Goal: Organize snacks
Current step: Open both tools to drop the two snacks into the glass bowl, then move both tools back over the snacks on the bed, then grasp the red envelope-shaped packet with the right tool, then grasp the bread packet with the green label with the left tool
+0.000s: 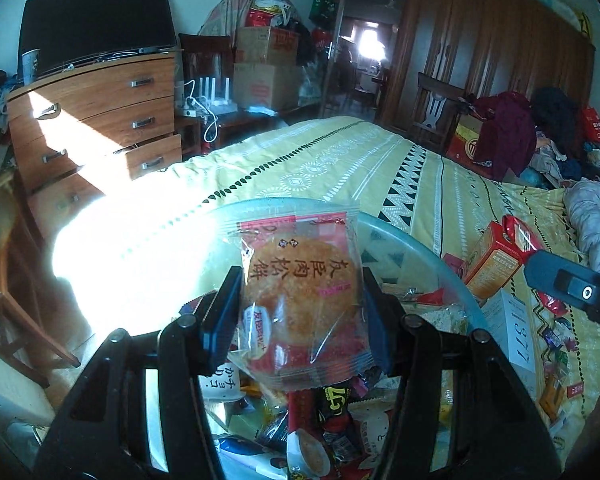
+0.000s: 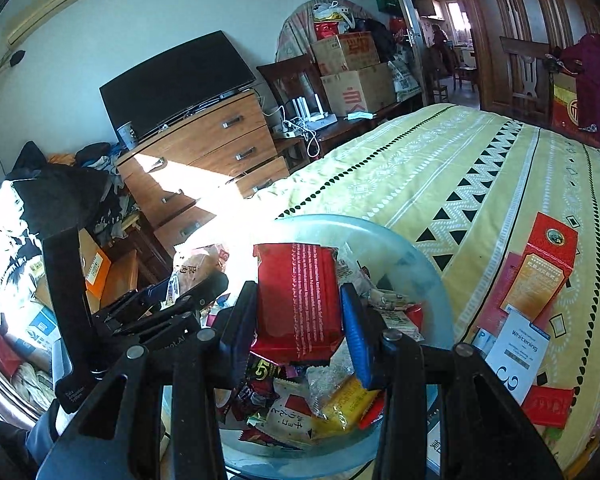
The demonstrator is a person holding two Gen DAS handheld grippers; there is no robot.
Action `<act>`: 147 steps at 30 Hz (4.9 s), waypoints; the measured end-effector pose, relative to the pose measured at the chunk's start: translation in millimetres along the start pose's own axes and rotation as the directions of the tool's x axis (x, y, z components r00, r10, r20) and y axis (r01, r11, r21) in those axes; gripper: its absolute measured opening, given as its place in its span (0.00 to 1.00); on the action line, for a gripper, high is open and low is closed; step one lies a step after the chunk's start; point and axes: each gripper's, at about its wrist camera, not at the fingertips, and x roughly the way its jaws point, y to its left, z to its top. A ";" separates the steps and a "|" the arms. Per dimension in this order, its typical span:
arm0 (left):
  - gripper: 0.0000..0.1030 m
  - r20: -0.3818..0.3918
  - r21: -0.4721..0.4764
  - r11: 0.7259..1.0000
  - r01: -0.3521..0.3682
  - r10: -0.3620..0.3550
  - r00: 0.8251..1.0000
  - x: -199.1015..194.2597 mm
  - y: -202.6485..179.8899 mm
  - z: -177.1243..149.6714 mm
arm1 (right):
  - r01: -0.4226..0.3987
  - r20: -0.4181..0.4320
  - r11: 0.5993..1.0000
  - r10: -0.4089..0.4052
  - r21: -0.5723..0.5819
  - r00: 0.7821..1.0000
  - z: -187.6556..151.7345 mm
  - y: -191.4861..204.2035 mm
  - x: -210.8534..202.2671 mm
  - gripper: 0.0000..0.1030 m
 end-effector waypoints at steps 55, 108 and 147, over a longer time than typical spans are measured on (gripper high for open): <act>0.95 -0.006 0.033 0.999 -0.036 0.037 0.999 3.0 3.9 -7.3 | 0.015 -0.022 1.000 -0.015 0.011 1.000 -16.4 3.6 10.2 0.82; 0.94 -0.263 0.222 0.837 0.501 -0.443 0.857 -26.0 -188.1 -79.0 | -0.009 -0.614 0.962 -0.168 -0.274 0.772 -148.7 -313.8 68.8 0.77; 0.34 -0.408 0.390 0.799 0.458 -0.296 0.864 94.0 -347.0 -180.3 | 0.375 -0.059 0.761 -0.408 0.529 0.911 -275.7 -332.9 -243.8 0.62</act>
